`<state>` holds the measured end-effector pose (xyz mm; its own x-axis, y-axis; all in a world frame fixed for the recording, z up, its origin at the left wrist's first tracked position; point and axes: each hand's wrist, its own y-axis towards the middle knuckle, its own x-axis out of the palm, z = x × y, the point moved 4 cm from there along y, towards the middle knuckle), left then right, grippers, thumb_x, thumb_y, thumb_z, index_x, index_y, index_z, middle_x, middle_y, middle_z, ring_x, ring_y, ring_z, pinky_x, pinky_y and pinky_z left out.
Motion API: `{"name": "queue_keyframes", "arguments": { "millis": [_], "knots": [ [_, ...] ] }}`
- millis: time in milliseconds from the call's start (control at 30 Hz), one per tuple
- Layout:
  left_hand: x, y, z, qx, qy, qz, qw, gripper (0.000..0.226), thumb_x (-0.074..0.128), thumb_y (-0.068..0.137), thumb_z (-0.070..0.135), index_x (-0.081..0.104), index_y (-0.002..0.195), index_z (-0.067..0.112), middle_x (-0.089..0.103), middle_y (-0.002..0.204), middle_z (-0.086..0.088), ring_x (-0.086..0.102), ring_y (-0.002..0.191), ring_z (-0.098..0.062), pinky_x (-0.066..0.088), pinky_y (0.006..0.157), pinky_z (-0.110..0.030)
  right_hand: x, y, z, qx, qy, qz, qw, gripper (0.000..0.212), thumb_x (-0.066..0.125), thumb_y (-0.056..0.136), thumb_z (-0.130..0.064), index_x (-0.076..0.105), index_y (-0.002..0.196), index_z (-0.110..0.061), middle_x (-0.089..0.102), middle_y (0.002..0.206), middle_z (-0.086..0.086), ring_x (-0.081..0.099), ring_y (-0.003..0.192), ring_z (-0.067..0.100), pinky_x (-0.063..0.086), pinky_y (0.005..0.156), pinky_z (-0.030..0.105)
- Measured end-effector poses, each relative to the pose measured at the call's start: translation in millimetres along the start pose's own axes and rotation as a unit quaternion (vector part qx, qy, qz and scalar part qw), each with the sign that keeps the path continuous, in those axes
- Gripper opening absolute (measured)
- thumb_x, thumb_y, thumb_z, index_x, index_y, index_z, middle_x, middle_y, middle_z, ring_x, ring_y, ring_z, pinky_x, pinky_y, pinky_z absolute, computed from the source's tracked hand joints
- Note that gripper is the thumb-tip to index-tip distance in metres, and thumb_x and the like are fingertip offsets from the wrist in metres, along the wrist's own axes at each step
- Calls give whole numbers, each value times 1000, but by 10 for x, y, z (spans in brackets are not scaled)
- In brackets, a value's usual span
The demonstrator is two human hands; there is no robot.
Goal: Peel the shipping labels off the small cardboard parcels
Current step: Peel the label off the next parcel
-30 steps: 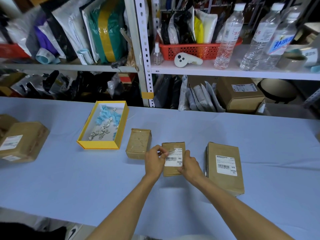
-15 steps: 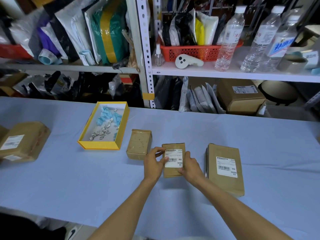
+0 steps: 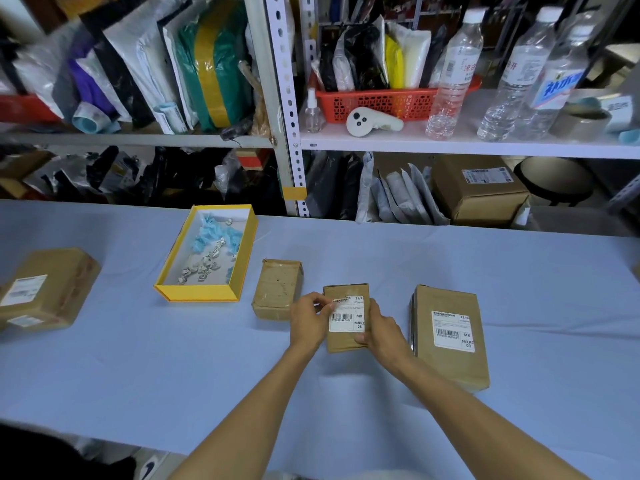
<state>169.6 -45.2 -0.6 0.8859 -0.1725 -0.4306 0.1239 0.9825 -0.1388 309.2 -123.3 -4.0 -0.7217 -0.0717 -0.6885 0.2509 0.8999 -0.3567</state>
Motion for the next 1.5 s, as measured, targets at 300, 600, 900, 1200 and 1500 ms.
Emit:
{"name": "queue_keyframes", "arguments": {
  "millis": [300,600,900,1200,1500],
  "knots": [
    [1,26,55,-29,24,-32,999,6,70,83,9,70,78,7,65,81,0,62,77,-13,50,63,-22,-20,46,24,0,18,6,1000,54,64,81,-12,40,128,-18,65,110,10,60,99,29,53,86,41],
    [-23,-64,50,24,-52,-40,998,14,70,82,1,63,81,13,65,84,6,62,88,-14,51,80,-20,-22,66,46,-16,29,12,999,58,67,79,-11,41,131,-16,66,111,10,62,99,29,53,85,41],
    [-4,-78,45,1,-53,-7,999,12,76,80,15,67,74,11,67,77,7,64,83,-13,51,72,-19,-2,68,58,-9,20,13,1000,59,65,81,-11,39,133,-19,65,109,13,62,98,30,53,86,41],
    [-15,-42,78,-33,3,2,999,13,74,81,16,68,76,6,67,83,-1,60,75,-7,43,56,-13,-23,85,65,-25,11,9,1000,66,70,79,-11,39,136,-18,67,111,9,63,98,27,54,83,38],
    [1,-12,49,-35,-29,-19,999,16,74,82,14,64,70,10,66,86,0,62,86,-11,54,72,-27,-23,83,77,-20,7,12,1000,68,70,79,-17,37,139,-14,66,111,9,60,104,29,53,86,42]
  ]
}}
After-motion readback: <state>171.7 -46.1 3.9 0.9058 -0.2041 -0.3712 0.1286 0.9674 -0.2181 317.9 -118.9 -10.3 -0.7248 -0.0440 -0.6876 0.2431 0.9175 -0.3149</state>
